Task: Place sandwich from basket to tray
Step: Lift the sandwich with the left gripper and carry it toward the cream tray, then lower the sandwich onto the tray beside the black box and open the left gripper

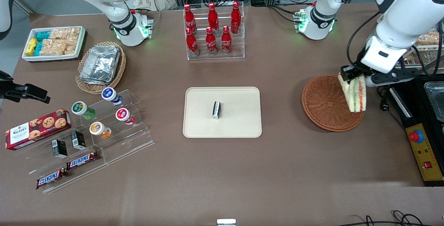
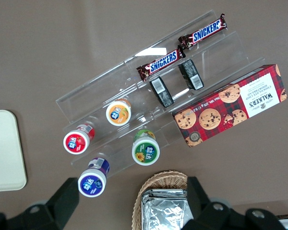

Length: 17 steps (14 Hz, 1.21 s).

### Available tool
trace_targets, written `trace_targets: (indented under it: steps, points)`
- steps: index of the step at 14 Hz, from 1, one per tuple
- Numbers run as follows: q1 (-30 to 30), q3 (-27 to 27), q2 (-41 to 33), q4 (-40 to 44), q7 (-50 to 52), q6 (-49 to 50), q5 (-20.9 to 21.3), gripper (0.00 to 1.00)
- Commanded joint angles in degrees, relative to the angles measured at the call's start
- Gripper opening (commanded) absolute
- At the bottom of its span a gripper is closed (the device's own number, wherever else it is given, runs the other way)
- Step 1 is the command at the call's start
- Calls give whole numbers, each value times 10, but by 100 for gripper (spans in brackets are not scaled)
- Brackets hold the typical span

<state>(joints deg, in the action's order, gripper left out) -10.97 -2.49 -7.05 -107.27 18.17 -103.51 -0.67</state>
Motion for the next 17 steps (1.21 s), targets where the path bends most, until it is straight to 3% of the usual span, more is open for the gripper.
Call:
trace_targets:
  steps: [1,3,8,12,17]
  points:
    - [-26,2,95,117,-36,53,-72,0]
    - [-53,2,123,126,-30,27,-100,0]
    - [-153,3,197,107,41,-104,-93,0]
    - [-189,2,258,40,56,-278,-93,0]
    - [-217,4,323,-19,84,-415,-93,0]
